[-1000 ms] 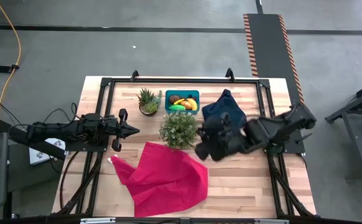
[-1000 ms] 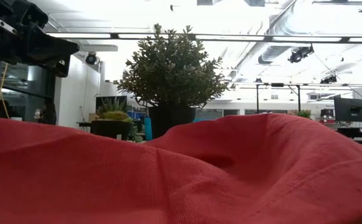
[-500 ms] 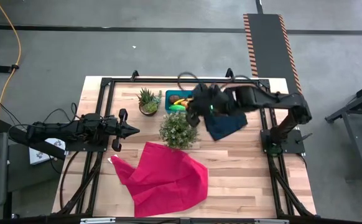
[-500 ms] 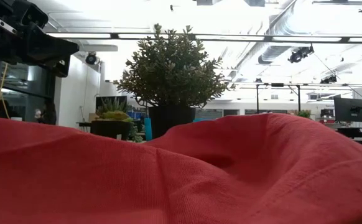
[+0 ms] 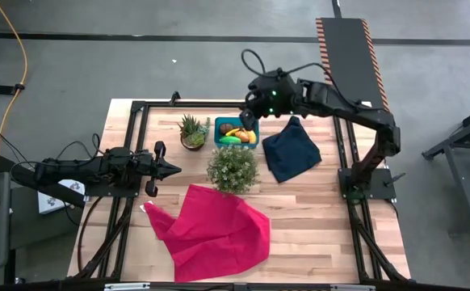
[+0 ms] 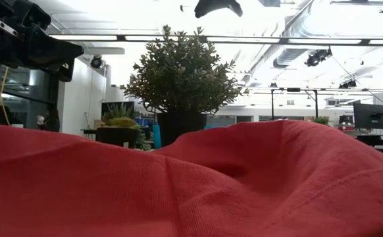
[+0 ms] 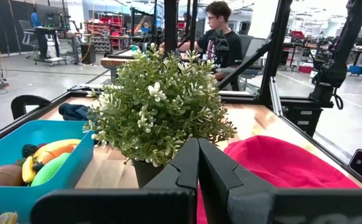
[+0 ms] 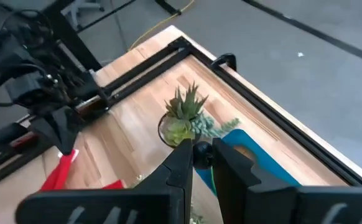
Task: Pick and placing Produce into tupperware
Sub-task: Put the blueberry into the blue bin
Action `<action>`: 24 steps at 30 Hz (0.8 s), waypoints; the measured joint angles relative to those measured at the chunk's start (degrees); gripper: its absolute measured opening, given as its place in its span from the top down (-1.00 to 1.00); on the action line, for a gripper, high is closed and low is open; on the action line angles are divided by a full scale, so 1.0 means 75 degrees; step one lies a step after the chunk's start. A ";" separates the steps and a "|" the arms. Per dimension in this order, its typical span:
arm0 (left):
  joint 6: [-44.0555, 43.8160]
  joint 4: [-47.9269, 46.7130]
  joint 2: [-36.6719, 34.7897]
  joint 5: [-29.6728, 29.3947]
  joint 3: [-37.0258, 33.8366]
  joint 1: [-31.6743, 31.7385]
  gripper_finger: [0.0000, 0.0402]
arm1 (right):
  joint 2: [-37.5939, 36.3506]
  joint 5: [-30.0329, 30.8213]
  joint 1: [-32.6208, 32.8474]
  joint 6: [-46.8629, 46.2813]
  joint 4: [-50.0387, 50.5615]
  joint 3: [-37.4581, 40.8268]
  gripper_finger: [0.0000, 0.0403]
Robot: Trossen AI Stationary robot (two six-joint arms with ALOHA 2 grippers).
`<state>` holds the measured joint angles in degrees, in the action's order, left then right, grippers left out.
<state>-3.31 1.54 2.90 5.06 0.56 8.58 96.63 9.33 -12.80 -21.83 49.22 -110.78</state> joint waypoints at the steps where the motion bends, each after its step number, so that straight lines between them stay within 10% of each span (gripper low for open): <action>1: -0.0002 -0.0003 0.0000 -0.0002 0.0000 0.0003 1.00 | 0.0024 -0.0179 -0.0114 0.0061 -0.0102 0.0000 0.82; 24: 0.0000 0.0000 0.0000 0.0000 0.0000 0.0000 1.00 | 0.1893 -0.2346 -0.1635 0.1901 0.0581 0.0015 0.82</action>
<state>-3.31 1.54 2.90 5.06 0.56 8.58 110.83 -8.26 -25.07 -7.57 53.58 -110.67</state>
